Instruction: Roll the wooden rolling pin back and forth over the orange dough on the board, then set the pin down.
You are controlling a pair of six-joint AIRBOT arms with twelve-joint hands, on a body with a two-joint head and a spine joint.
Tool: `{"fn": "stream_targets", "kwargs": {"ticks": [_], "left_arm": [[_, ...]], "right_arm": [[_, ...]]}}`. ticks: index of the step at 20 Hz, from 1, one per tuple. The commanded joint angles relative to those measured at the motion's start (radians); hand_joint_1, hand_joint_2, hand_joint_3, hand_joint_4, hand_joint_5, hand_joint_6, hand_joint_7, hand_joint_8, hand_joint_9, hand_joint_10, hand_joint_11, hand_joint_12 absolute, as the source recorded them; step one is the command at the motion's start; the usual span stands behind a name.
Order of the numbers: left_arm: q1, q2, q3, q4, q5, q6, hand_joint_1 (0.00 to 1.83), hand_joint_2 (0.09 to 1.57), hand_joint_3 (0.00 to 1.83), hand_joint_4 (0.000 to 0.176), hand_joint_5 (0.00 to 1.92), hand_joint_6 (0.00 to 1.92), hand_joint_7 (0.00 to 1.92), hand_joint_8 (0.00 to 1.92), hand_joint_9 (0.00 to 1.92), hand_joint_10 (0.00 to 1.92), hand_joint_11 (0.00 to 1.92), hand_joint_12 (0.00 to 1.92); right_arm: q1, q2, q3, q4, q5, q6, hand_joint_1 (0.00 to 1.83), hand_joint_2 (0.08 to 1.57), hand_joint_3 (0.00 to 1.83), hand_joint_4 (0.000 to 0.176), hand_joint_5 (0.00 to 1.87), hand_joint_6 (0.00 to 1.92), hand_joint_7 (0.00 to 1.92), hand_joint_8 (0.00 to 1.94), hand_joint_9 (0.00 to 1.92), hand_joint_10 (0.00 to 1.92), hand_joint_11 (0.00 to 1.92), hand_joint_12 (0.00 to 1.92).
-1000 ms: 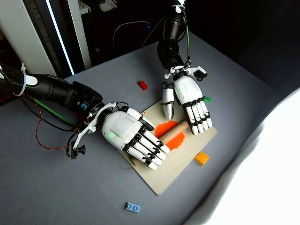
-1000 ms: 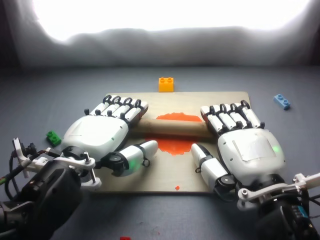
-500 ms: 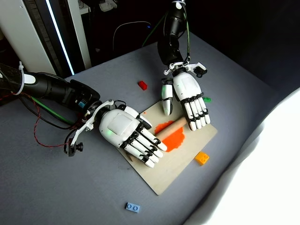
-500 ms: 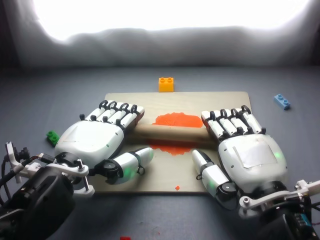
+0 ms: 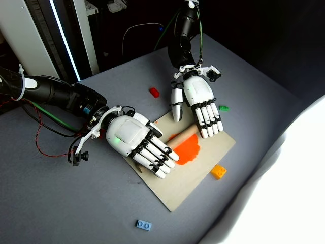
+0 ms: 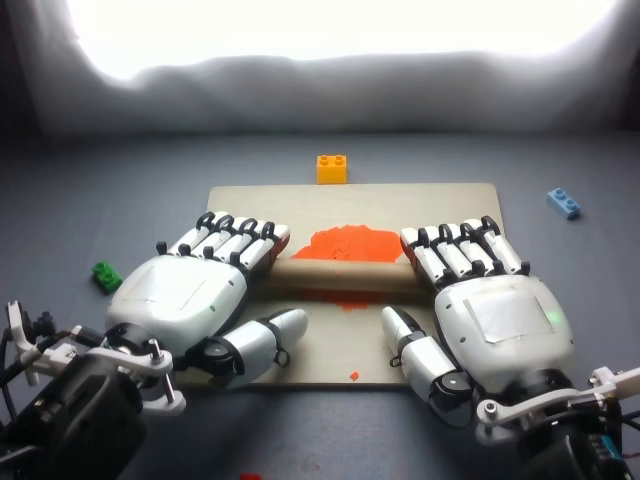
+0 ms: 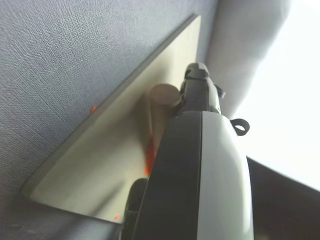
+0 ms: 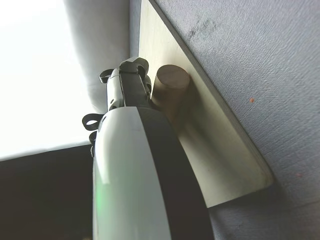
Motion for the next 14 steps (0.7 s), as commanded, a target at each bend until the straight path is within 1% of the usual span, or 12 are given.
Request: {"fn": "stream_targets", "kwargs": {"ticks": [1,5,7,12,13,14], "left_arm": [[0.007,0.004,-0.005,0.025,-0.057,-0.004,0.0,1.43,0.0,0.0,0.12,0.01,0.13,0.01,0.07,0.01,0.0,0.0],[0.025,0.02,-0.031,0.025,-0.078,-0.005,0.0,1.43,0.0,0.0,0.12,0.01,0.14,0.01,0.07,0.01,0.0,0.0],[0.037,0.033,-0.046,0.026,-0.086,-0.005,0.0,1.43,0.0,0.0,0.12,0.01,0.14,0.0,0.07,0.01,0.0,0.0],[0.051,0.055,-0.074,0.033,-0.098,-0.005,0.0,1.43,0.0,0.0,0.12,0.01,0.14,0.01,0.08,0.01,0.0,0.0],[0.052,0.059,-0.081,0.037,-0.098,-0.002,0.0,1.43,0.0,0.0,0.1,0.0,0.15,0.01,0.07,0.01,0.0,0.0],[0.054,0.063,-0.087,0.041,-0.098,-0.001,0.0,1.43,0.0,0.0,0.1,0.0,0.15,0.01,0.07,0.01,0.0,0.0]], "right_arm": [[-0.012,0.0,-0.005,-0.036,0.046,-0.006,0.0,1.47,0.0,0.0,0.25,0.0,0.31,0.01,0.27,0.01,0.0,0.42],[-0.018,0.002,-0.026,-0.036,0.058,-0.018,0.0,1.48,0.0,0.0,0.26,0.0,0.31,0.01,0.28,0.01,0.0,0.4],[-0.018,0.002,-0.033,-0.036,0.062,-0.023,0.0,1.48,0.0,0.0,0.27,0.01,0.32,0.01,0.29,0.01,0.0,0.46],[-0.017,0.004,-0.05,-0.036,0.075,-0.033,0.0,1.47,0.0,0.0,0.27,0.0,0.31,0.0,0.28,0.0,0.0,0.44],[-0.017,0.005,-0.053,-0.036,0.077,-0.034,0.0,1.48,0.0,0.0,0.27,0.0,0.32,0.0,0.28,0.0,0.0,0.48],[-0.017,0.006,-0.054,-0.036,0.078,-0.035,0.0,1.48,0.0,0.0,0.27,0.0,0.32,0.0,0.28,0.0,0.0,0.48]]}}
